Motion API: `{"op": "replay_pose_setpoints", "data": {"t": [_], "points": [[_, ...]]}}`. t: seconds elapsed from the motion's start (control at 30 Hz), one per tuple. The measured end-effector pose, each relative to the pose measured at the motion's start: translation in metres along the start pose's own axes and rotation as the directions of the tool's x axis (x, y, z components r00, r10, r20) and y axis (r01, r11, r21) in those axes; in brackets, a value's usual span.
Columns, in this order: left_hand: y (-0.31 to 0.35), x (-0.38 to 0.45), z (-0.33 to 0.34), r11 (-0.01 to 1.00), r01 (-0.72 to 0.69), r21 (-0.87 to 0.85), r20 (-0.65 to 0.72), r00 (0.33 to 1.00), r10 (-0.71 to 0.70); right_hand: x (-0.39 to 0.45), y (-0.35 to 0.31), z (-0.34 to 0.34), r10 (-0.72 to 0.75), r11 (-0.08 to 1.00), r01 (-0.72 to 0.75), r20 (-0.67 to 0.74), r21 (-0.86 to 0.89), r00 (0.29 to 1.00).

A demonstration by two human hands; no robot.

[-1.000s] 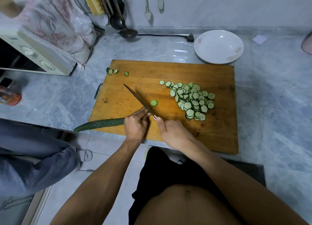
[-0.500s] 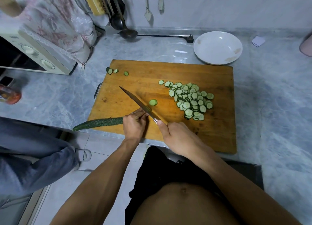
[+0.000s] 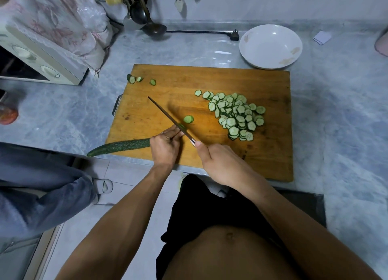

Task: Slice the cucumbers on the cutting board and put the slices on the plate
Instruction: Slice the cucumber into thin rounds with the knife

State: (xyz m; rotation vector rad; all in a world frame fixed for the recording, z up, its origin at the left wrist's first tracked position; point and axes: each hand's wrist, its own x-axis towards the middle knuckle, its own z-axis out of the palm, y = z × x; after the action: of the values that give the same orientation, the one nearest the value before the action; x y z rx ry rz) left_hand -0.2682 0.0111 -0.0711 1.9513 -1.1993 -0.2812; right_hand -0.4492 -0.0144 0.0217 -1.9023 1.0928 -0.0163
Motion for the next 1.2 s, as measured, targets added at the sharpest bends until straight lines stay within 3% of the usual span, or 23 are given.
{"op": "replay_pose_setpoints", "data": {"t": [0.17, 0.57, 0.77, 1.2], "points": [[0.0, 0.001, 0.001, 1.0, -0.012, -0.028, -0.001, 1.0, 0.012, 0.008, 0.001, -0.008, 0.03, 0.999, -0.029, 0.023, -0.018, 0.999], [-0.002, 0.0, -0.005, 0.99, -0.059, 0.125, 0.104, 0.994, 0.046, 0.03, 0.002, 0.02, 0.041, 0.999, -0.041, -0.046, -0.014, 0.998], [0.006, -0.001, -0.002, 0.993, 0.0, 0.118, 0.022, 1.0, -0.003, 0.024, 0.002, 0.009, 0.013, 1.0, -0.013, -0.034, -0.01, 0.999], [0.005, -0.001, -0.005, 0.997, -0.004, 0.082, 0.02, 1.0, 0.002, -0.002, 0.002, 0.011, 0.011, 1.0, -0.011, -0.019, 0.014, 1.0]]}}
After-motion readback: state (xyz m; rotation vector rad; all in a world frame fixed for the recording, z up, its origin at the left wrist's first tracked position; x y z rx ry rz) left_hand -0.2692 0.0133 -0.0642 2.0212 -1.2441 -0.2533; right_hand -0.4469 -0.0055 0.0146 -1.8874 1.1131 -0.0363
